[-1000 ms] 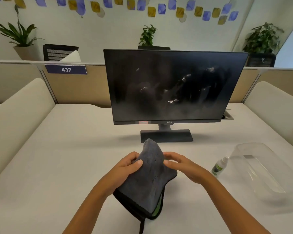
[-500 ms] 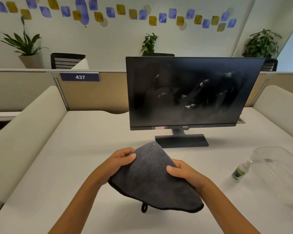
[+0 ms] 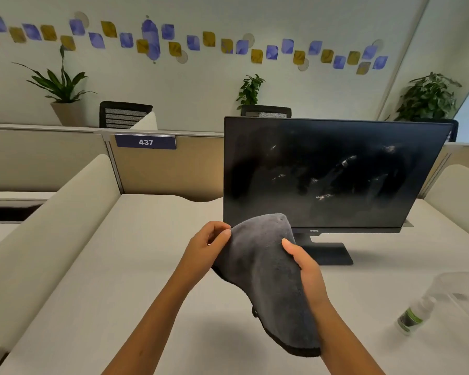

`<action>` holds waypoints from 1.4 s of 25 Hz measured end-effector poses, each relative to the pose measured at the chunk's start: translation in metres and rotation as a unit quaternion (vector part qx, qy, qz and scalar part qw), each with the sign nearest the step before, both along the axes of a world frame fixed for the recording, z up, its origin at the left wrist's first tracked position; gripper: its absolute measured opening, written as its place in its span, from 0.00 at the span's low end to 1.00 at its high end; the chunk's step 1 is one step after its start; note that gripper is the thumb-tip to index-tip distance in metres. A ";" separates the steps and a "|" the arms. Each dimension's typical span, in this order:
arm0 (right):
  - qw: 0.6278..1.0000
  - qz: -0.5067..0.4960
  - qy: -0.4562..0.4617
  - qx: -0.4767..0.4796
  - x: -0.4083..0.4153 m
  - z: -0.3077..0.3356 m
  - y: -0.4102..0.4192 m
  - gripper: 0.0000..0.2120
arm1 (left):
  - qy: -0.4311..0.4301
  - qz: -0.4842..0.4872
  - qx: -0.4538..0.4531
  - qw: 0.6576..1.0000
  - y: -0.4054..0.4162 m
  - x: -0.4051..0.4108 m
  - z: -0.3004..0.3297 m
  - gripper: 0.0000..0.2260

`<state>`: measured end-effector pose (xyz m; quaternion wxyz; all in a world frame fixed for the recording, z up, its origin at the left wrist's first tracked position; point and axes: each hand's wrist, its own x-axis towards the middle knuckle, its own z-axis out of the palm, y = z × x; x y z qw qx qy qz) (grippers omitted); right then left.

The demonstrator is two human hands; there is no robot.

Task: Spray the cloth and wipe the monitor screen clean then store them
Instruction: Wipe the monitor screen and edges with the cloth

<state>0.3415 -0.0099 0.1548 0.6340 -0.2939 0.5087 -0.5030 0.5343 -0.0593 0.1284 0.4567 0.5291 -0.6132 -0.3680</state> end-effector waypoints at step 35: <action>0.504 -0.246 0.682 -0.469 0.058 0.031 -0.248 0.33 | 0.172 -0.035 -0.001 0.984 -0.133 -0.012 0.057 0.23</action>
